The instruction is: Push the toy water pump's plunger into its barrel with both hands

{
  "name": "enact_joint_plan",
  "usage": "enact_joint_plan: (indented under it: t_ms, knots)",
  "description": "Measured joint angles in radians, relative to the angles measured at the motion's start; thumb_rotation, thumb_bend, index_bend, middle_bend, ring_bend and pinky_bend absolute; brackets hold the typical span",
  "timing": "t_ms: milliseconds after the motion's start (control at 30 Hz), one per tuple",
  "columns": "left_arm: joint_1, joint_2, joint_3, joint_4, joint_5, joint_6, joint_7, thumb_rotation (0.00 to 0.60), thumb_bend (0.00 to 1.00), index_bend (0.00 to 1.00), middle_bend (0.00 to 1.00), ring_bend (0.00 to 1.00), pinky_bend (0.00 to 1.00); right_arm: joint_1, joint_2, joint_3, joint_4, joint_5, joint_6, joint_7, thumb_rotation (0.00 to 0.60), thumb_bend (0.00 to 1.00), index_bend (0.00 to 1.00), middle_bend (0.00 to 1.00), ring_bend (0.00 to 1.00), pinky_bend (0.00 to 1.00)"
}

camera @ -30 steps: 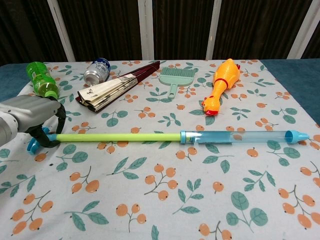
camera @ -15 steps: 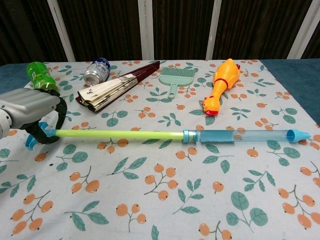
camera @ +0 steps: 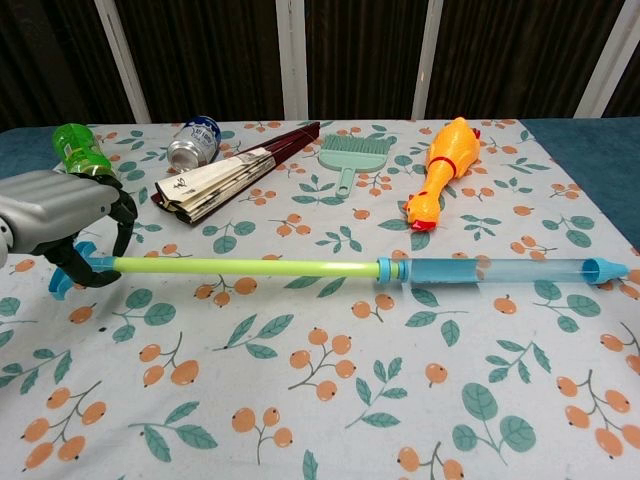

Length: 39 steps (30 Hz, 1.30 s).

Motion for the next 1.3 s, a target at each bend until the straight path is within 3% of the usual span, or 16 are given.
enact_joint_plan:
  t_ms: [433,900,1300]
  knots:
    - [-0.009,0.033,0.021,-0.033,0.020,-0.005,0.007,0.600,0.53,0.62,0.17,0.00,0.08,0.198,-0.266,0.112,0.009,0.366,-0.131,-0.402,0.600,0.32,0.27,0.06,0.00,0.00]
    - [-0.011,0.074,0.034,-0.065,0.032,-0.002,0.001,0.600,0.53,0.62,0.17,0.00,0.08,0.273,-0.372,0.158,0.162,0.566,-0.114,-0.519,0.600,0.32,0.27,0.06,0.00,0.00]
    - [-0.013,0.094,0.037,-0.072,0.031,-0.003,-0.011,0.600,0.54,0.62,0.17,0.00,0.07,0.282,-0.390,0.127,0.244,0.629,-0.120,-0.511,0.600,0.32,0.29,0.06,0.00,0.00]
